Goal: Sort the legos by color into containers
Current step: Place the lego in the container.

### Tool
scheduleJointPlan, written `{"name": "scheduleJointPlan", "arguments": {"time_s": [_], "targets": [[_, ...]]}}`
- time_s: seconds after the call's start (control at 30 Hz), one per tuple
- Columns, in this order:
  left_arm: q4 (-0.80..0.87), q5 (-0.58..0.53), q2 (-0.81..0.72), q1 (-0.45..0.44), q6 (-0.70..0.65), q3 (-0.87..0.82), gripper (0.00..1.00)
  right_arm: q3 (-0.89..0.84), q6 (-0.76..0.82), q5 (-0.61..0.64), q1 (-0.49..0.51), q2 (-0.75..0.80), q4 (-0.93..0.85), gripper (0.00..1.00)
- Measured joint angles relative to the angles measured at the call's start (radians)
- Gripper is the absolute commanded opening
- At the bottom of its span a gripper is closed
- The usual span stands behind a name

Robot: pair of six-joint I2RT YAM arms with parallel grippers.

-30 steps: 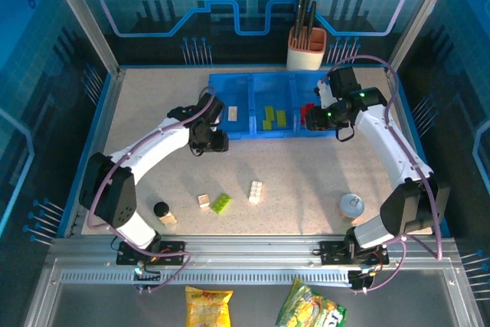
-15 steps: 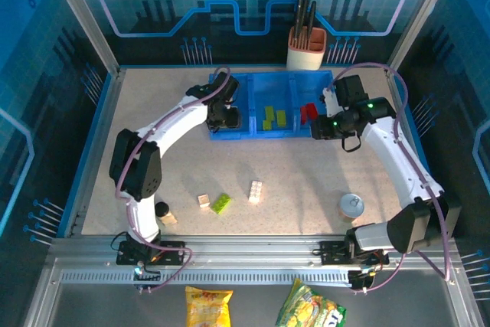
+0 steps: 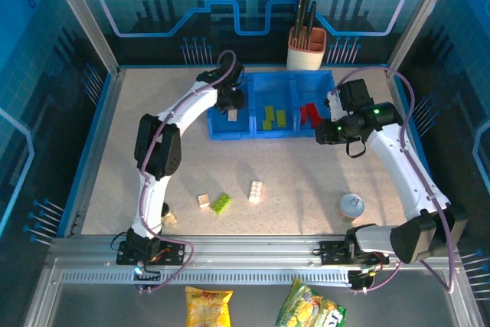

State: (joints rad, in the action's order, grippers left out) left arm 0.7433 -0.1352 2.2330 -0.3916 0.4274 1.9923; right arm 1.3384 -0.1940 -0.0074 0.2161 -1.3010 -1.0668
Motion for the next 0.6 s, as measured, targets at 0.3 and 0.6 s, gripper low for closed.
{"name": "scheduleJointPlan", "arguments": {"time_s": [0.3, 0.6], "targets": [[-0.024, -0.007, 0.165, 0.032, 0.011, 0.179, 0.48, 0.0, 0.0, 0.005, -0.001, 0.018, -0.025, 0.42], [-0.04, -0.033, 0.246, 0.035, 0.01, 0.198, 0.49, 0.0, 0.0, 0.005, -0.001, 0.037, -0.039, 0.42]]}}
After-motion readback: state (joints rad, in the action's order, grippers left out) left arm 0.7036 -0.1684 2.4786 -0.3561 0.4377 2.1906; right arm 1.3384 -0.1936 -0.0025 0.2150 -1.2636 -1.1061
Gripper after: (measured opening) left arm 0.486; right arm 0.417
